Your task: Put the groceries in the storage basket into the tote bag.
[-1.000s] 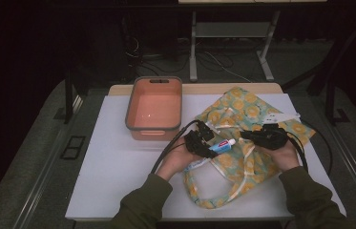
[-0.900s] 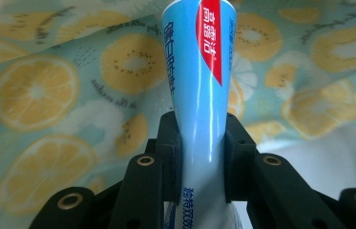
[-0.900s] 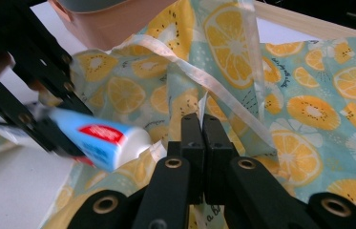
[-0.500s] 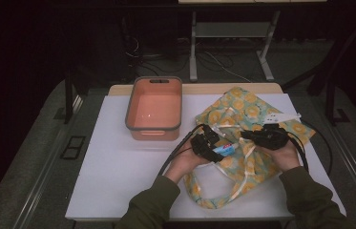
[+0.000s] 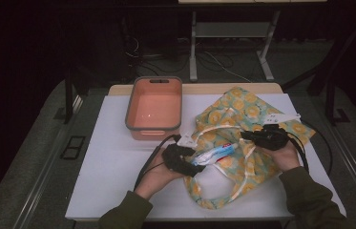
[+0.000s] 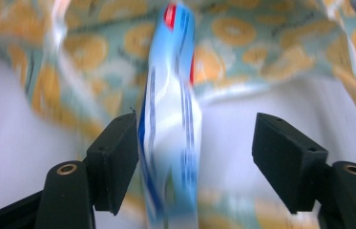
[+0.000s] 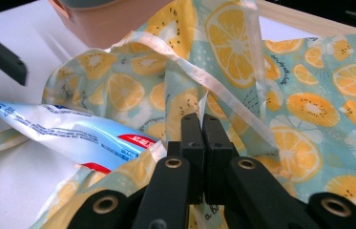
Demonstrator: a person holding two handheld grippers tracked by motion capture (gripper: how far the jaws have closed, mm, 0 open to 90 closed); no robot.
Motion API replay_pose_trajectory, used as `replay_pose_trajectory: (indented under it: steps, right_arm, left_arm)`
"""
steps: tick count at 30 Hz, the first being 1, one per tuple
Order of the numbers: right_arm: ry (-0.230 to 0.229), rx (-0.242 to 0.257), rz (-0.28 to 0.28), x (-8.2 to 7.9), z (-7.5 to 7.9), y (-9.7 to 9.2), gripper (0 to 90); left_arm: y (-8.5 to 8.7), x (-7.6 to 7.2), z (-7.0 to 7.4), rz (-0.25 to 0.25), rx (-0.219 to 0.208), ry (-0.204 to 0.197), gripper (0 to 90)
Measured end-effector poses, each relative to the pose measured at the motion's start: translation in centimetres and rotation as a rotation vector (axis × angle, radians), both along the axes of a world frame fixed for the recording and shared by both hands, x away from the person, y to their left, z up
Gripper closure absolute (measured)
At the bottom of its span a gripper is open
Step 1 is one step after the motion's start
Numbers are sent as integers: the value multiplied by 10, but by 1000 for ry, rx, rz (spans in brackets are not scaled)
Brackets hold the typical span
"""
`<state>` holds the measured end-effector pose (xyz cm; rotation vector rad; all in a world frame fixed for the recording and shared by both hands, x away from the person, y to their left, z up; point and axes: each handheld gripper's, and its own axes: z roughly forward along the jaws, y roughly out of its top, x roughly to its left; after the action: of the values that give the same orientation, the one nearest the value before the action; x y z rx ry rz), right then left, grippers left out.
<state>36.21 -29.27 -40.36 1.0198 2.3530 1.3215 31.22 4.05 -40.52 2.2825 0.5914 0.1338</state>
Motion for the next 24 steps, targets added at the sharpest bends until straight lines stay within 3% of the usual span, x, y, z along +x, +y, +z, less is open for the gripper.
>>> replay_pose_trajectory:
  steps: [4,7,13,15,18,24]
  right_arm:
    - [3,-6,2,0,-1,2,889]
    - [3,-11,4,0,-2,3,888]
    - [2,-14,5,0,-2,3,889]
    - [4,-13,1,0,-2,2,888]
    - [3,-13,1,0,-2,2,888]
    - [-1,-20,7,-1,-2,4,888]
  left_arm:
    - [17,-8,-11,12,16,1,329]
    - [21,-8,-17,12,41,2,374]
    - [17,-3,-26,-18,44,2,608]
    - [15,-4,-27,-26,70,-38,661]
    - [16,-4,-25,-22,75,-83,769]
    - [17,-2,-24,-13,75,-103,867]
